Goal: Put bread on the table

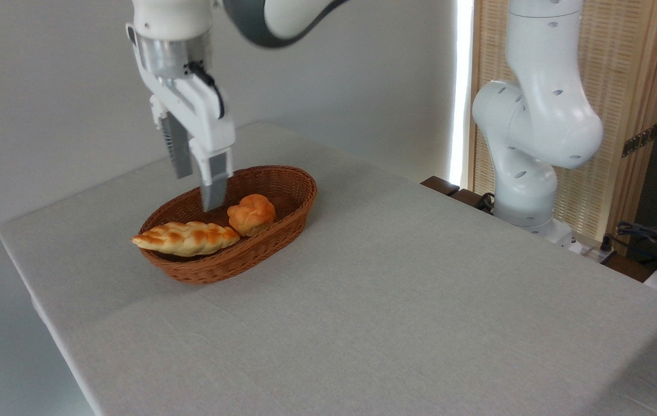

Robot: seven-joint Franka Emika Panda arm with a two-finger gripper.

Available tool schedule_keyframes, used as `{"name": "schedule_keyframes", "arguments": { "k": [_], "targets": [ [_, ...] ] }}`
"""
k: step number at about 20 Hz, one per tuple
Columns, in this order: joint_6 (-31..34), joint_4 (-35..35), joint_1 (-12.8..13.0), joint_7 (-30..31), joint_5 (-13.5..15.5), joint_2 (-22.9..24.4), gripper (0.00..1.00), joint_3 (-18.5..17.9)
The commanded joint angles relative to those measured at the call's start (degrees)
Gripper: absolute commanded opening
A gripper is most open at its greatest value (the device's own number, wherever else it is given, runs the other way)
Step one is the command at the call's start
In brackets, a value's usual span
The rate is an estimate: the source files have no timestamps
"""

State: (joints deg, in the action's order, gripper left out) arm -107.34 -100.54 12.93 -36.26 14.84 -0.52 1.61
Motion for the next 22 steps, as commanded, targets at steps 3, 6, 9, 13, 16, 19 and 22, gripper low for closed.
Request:
{"name": "schedule_keyframes", "arguments": {
  "k": [3,6,9,13,16,19,22],
  "targets": [
    [-20.5,-13.5,2.2,4.4,1.7,0.4,1.0,6.3],
    [-24.8,-14.7,2.9,3.9,0.5,-0.8,1.0,6.4],
    [-27.1,-14.7,3.5,3.8,-3.9,-2.0,1.0,6.4],
    [-27.8,-14.8,4.0,3.8,-7.2,-3.7,1.0,7.2],
    [-27.8,-15.0,4.0,3.8,-9.7,-4.1,1.0,7.6],
    [-27.8,-15.1,4.1,3.8,-12.2,-4.4,0.7,7.7],
    [-27.8,-15.0,4.1,3.8,-12.5,-4.5,0.31,7.6]
  ]
}}
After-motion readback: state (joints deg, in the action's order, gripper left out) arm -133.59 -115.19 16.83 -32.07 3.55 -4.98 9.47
